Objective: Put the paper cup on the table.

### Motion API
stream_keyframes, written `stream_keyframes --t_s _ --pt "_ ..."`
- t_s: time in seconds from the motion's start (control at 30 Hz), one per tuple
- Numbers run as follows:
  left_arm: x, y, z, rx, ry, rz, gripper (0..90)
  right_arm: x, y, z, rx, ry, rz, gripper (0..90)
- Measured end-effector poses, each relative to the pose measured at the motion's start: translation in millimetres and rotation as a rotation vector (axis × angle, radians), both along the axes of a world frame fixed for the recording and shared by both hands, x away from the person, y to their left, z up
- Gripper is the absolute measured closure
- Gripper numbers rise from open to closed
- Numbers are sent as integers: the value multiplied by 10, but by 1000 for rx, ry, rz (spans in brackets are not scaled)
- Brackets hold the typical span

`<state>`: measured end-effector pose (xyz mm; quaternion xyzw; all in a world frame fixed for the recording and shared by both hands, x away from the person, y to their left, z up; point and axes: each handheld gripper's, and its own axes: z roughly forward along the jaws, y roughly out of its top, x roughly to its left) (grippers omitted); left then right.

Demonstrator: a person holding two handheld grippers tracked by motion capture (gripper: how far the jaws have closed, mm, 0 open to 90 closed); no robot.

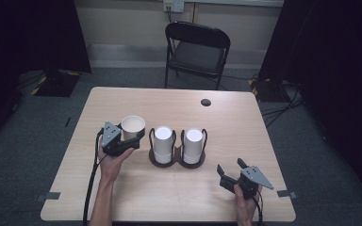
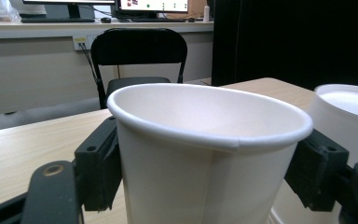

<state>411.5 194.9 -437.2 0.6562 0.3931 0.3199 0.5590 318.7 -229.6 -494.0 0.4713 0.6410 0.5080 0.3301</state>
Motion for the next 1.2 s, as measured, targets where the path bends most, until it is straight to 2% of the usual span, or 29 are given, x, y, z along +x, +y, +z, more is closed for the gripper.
stream_keyframes --t_s 0.2,0.33,0.4,0.53,0.73,0.8,0.93,1.03,1.13,1.2 --pt "123 -27 -86 -5 30 -4 231 -8 -13 -2 13 -7 -4 142" --pt "228 -26 -186 -13 70 4 230 -3 -10 -2 13 -3 -10 142" --pt "253 -49 -238 14 93 14 230 1 -6 -2 7 -1 -7 142" --pt "304 -62 -306 18 110 5 225 3 2 0 2 4 -8 143" --pt "329 -73 -354 32 119 1 219 9 -3 0 4 8 -6 145" --pt "342 -75 -391 42 139 3 220 10 -5 0 7 10 -7 146" --pt "353 -87 -432 56 153 1 221 17 -5 1 6 18 -3 146" --pt "357 -86 -467 55 158 -4 219 15 -1 1 3 15 -3 146" --pt "354 -69 -476 31 169 -5 218 15 -5 0 7 15 -6 145" --pt "347 -69 -484 39 173 -7 214 13 -7 1 12 16 -8 144"
